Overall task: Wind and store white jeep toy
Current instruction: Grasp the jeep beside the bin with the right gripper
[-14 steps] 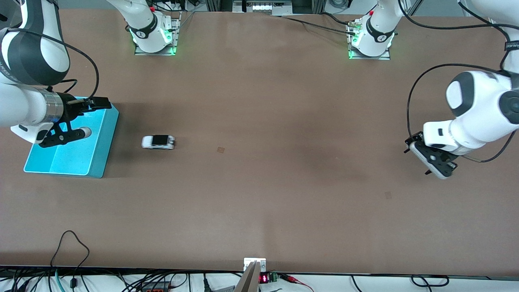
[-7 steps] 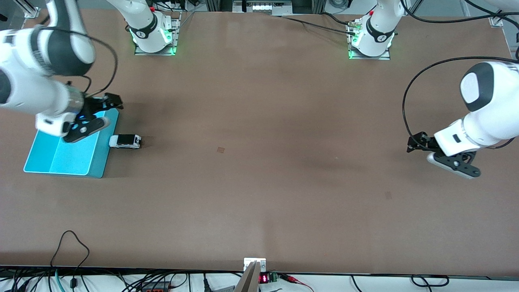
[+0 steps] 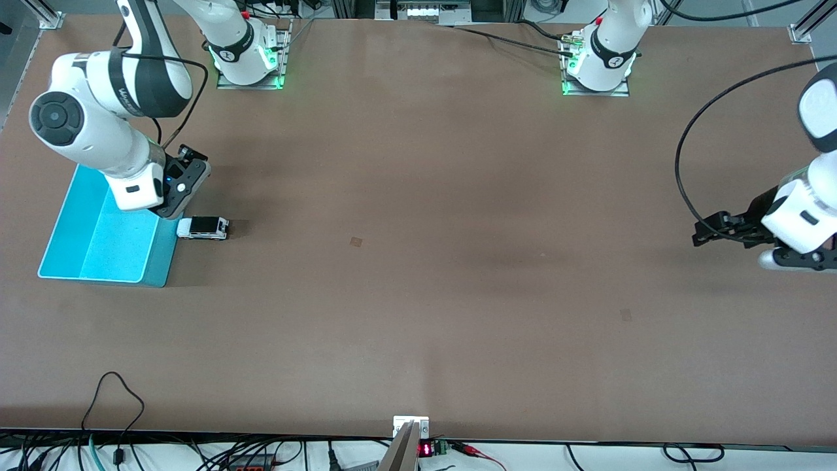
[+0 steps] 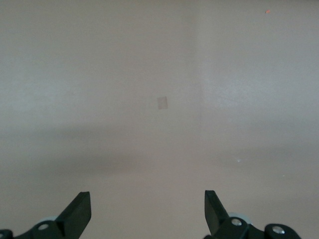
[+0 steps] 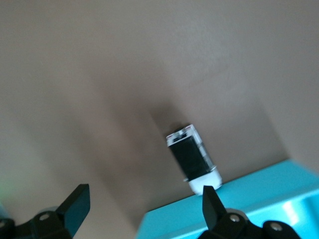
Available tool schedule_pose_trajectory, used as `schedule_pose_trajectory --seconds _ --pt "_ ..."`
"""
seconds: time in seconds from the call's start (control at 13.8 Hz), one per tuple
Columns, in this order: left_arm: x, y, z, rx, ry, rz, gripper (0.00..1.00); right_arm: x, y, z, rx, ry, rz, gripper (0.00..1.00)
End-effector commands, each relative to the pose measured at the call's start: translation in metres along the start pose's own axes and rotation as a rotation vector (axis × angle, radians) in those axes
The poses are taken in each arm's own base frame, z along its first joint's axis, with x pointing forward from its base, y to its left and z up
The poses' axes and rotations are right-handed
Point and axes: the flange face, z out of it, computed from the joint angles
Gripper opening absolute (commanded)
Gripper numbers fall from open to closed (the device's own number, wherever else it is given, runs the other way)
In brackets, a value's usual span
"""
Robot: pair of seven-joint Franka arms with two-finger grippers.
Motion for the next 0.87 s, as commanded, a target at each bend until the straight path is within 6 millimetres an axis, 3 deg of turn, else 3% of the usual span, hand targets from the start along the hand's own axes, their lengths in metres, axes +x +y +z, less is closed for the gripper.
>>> schedule_pose_trajectory --seconds 0.0,0.29,0.58,0.8 --pt "-0.010 0.005 -0.036 -0.010 0.028 -0.052 1.00 0.000 -0.006 0.014 -0.058 0.001 -0.168 1.00" --pt "-0.031 0.017 -0.063 -0.003 0.016 -0.068 1.00 -0.011 0.000 0.054 -0.064 0.011 -0.330 1.00" --pt "-0.037 0.012 -0.071 -0.003 0.014 -0.062 1.00 -0.020 0.005 0.094 -0.033 0.020 -0.383 1.00" --pt "-0.039 -0.004 -0.072 -0.002 0.013 -0.035 1.00 -0.022 0.011 0.117 -0.037 0.036 -0.408 1.00"
